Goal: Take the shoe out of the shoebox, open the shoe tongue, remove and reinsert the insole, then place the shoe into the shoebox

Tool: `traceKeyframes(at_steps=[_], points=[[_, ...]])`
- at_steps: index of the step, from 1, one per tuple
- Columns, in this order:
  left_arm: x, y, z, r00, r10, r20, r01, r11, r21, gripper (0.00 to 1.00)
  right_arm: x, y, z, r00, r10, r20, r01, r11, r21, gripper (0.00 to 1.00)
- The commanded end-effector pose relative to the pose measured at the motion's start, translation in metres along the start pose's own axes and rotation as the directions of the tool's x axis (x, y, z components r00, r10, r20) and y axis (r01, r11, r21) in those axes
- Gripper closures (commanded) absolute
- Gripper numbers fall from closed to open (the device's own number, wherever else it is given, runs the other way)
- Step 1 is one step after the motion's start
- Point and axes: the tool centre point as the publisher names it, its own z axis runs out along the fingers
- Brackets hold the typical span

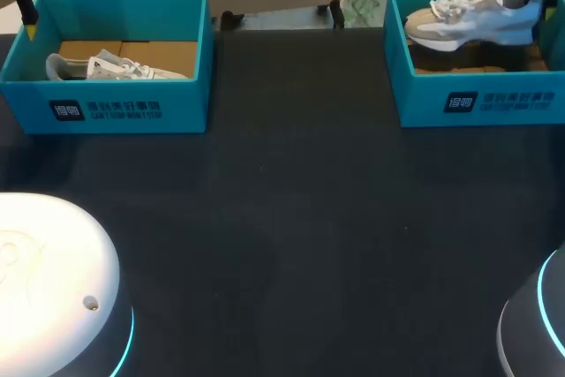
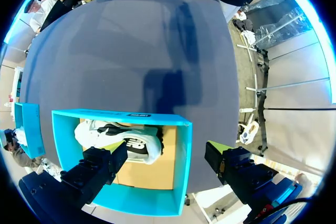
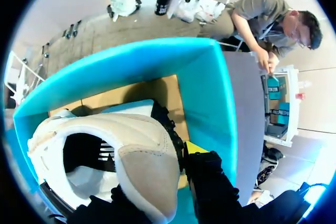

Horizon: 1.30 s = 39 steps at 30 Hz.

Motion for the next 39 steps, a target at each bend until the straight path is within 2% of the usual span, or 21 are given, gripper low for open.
traceKeyframes(at_steps=[1,17,22,31,35,39], points=[[0.000,-0.001,0.000,1.000,0.001,-0.001,-0.001,1.000,-0.002,0.00,-0.006,-0.024,-0.033,1.000,0.027,0.014,-0.027,0.999,-0.019,1.00],[0.000,-0.001,0.000,1.000,0.001,-0.001,-0.001,1.000,-0.002,0.00,-0.004,-0.021,-0.034,1.000,0.011,0.013,-0.011,1.000,-0.013,1.00],[0.000,-0.001,0.000,1.000,0.001,-0.001,-0.001,1.000,-0.002,0.00,-0.018,-0.027,-0.068,0.998,0.006,0.061,-0.003,0.999,-0.051,1.00],[0.000,-0.001,0.000,1.000,0.001,-0.001,-0.001,1.000,-0.002,0.00,-0.030,-0.055,-0.127,0.993,0.045,0.113,-0.035,0.996,-0.085,1.00],[0.000,-0.001,0.000,1.000,0.001,-0.001,-0.001,1.000,-0.002,0.00,-0.024,-0.076,-0.145,0.992,0.057,0.116,-0.044,0.993,-0.107,1.00],[0.000,-0.001,0.000,1.000,0.001,-0.001,-0.001,1.000,-0.002,0.00,-0.016,-0.107,-0.156,0.990,0.065,0.125,-0.048,0.990,-0.134,1.00]])
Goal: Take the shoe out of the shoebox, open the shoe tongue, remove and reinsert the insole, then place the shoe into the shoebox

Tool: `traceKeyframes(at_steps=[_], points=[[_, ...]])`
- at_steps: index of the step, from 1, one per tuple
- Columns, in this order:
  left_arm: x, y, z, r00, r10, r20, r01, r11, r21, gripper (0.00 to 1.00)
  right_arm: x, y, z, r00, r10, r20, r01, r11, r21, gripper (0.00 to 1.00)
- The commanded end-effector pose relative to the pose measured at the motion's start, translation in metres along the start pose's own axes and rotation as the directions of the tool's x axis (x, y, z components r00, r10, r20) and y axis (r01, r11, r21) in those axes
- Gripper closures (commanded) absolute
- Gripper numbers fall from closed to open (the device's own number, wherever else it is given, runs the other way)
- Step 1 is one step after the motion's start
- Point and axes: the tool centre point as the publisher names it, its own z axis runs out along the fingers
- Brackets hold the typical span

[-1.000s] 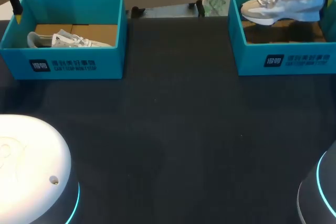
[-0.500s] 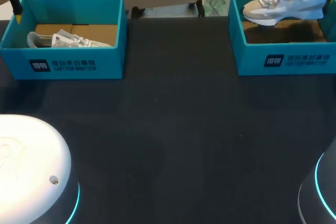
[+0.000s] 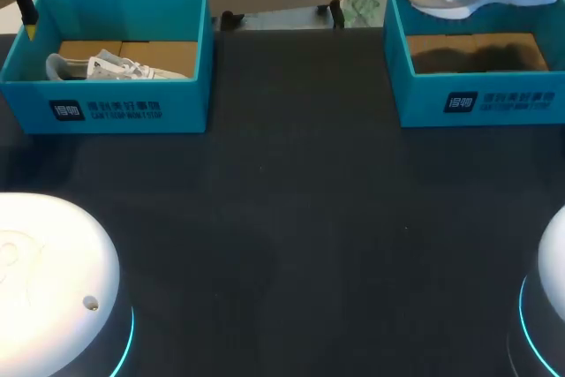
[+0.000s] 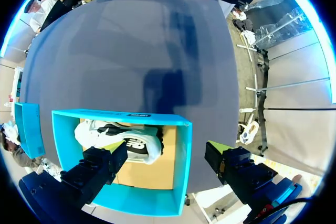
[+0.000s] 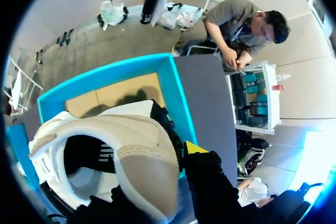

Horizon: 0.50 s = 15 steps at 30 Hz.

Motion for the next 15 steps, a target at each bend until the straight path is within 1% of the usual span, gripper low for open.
traceKeyframes(at_steps=[1,3,15], points=[[0.000,-0.001,0.000,1.000,0.001,-0.001,-0.001,1.000,-0.002,0.00,0.003,-0.058,-0.025,1.000,0.001,0.007,0.000,0.995,-0.096,1.00],[0.000,-0.001,0.000,1.000,0.001,-0.001,-0.001,1.000,-0.002,0.00,0.008,-0.075,-0.028,1.000,-0.012,-0.002,0.011,0.995,-0.097,1.00],[0.000,-0.001,0.000,1.000,0.001,-0.001,-0.001,1.000,-0.002,0.00,0.008,-0.075,-0.028,1.000,-0.012,-0.002,0.011,0.995,-0.097,1.00]])
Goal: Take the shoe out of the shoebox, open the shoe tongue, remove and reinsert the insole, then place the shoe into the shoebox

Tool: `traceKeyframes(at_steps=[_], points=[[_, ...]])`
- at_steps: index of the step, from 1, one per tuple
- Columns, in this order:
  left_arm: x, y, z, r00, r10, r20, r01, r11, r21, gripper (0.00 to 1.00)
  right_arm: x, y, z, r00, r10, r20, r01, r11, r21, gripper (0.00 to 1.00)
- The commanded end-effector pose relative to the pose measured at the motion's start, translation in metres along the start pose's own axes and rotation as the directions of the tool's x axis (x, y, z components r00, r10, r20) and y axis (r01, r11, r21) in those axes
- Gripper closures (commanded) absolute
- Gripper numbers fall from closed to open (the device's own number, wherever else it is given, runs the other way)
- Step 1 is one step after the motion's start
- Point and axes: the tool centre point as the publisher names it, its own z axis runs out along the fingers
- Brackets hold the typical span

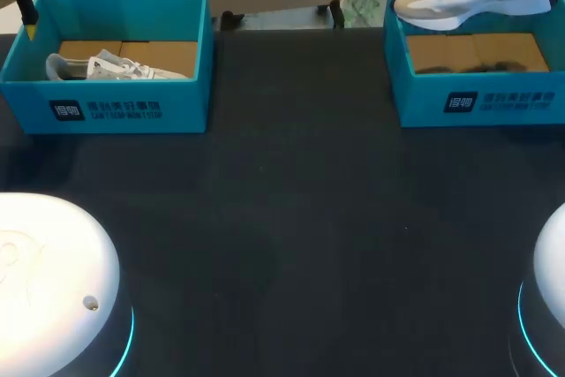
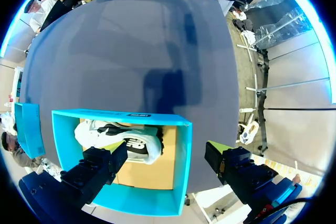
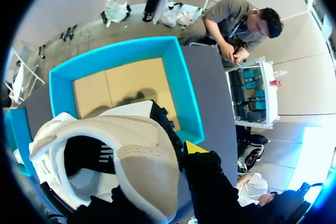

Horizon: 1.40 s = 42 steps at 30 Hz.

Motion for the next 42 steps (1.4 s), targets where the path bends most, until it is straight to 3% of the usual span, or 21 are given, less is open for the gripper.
traceKeyframes(at_steps=[1,6,8,17,24,39,42], points=[[0.000,-0.001,0.000,1.000,0.001,-0.001,-0.001,1.000,-0.002,0.00,-0.003,-0.009,-0.001,1.000,0.001,-0.006,-0.001,0.997,-0.082,1.00],[0.000,-0.001,0.000,1.000,0.001,-0.001,-0.001,1.000,-0.002,0.00,-0.003,-0.009,-0.001,1.000,0.001,-0.006,-0.001,0.997,-0.082,1.00],[0.000,-0.001,0.000,1.000,0.001,-0.001,-0.001,1.000,-0.002,0.00,-0.004,-0.018,-0.009,1.000,0.000,0.019,0.002,0.995,-0.103,1.00],[0.000,-0.001,0.000,1.000,0.001,-0.001,-0.001,1.000,-0.002,0.00,-0.001,-0.098,-0.020,0.998,0.055,-0.012,-0.056,0.991,-0.120,1.00],[0.000,-0.001,0.000,1.000,0.001,-0.001,-0.001,1.000,-0.002,0.00,0.022,-0.156,-0.011,0.996,0.067,-0.052,-0.071,0.994,-0.081,1.00],[0.000,-0.001,0.000,1.000,0.001,-0.001,-0.001,1.000,-0.002,0.00,0.022,-0.156,-0.011,0.996,0.067,-0.052,-0.071,0.994,-0.081,1.00],[0.000,-0.001,0.000,1.000,0.001,-0.001,-0.001,1.000,-0.002,0.00,0.028,-0.175,-0.009,0.996,0.068,-0.049,-0.072,0.994,-0.086,1.00]])
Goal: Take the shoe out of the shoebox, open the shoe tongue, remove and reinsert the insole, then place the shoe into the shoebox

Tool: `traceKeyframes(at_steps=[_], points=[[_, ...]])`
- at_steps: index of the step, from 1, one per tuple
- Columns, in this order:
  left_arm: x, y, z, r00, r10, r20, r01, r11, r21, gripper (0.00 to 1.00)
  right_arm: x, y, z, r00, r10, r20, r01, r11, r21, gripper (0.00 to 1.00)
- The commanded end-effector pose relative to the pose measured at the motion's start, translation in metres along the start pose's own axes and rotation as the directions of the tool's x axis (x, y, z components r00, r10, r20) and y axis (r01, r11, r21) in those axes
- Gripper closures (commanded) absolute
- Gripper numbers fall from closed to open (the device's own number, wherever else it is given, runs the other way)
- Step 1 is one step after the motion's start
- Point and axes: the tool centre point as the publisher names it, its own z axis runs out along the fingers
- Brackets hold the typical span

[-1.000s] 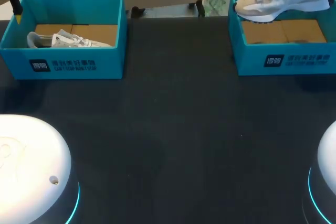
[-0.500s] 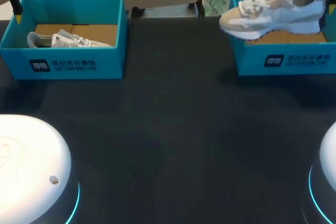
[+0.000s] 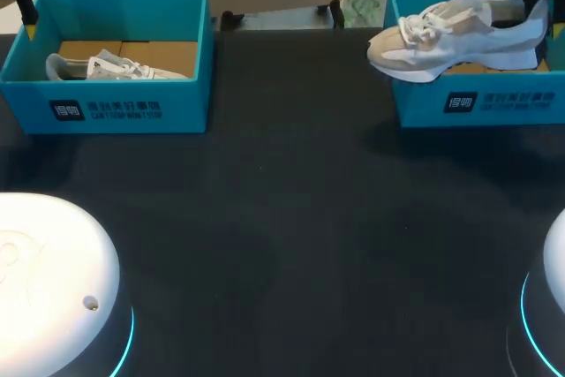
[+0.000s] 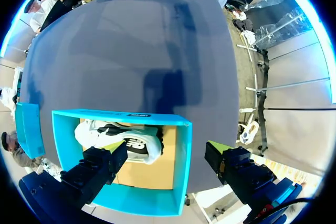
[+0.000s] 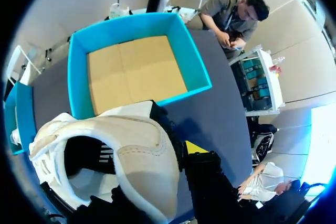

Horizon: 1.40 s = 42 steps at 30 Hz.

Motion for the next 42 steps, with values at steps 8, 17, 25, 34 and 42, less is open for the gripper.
traceKeyframes(at_steps=[8,17,25,34,42], points=[[0.000,-0.001,0.000,1.000,0.001,-0.001,-0.001,1.000,-0.002,0.00,0.032,-0.090,0.010,0.999,-0.024,-0.048,0.024,1.000,0.008,1.00],[0.000,-0.001,0.000,1.000,0.001,-0.001,-0.001,1.000,-0.002,0.00,0.055,-0.150,0.010,0.995,-0.064,-0.071,0.069,0.995,0.069,1.00],[0.000,-0.001,0.000,1.000,0.001,-0.001,-0.001,1.000,-0.002,0.00,0.055,-0.150,0.010,0.995,-0.064,-0.071,0.069,0.995,0.069,1.00],[0.000,-0.001,0.000,1.000,0.001,-0.001,-0.001,1.000,-0.002,0.00,0.069,-0.170,0.016,0.992,-0.086,-0.093,0.093,0.993,0.079,1.00],[0.000,-0.001,0.000,1.000,0.001,-0.001,-0.001,1.000,-0.002,0.00,0.112,-0.236,0.026,0.987,-0.130,-0.098,0.142,0.983,0.121,1.00]])
